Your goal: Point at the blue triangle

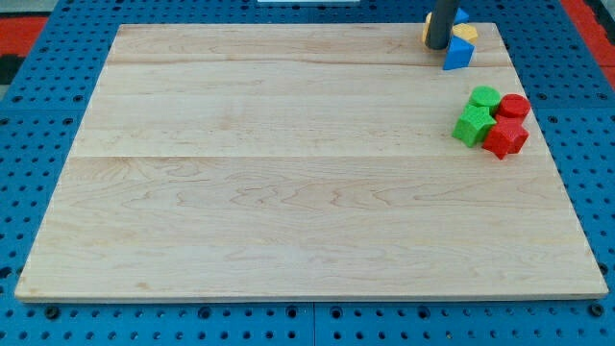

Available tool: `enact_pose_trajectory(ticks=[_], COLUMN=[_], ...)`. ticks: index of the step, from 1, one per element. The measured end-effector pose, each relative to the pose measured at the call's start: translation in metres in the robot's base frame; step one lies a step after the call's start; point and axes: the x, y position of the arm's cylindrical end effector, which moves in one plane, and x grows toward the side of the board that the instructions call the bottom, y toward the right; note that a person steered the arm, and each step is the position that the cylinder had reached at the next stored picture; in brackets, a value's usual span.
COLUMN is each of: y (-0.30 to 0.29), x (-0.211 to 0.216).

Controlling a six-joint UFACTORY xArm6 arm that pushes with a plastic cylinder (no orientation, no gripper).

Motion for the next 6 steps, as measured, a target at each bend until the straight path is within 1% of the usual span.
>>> enact_pose_trajectory(ticks=[1, 2, 3, 4, 6], y=[-0.02, -0.055, -0.063, -0.054, -0.027], x=[0.003, 0.008, 0.021, 0.038, 0.052])
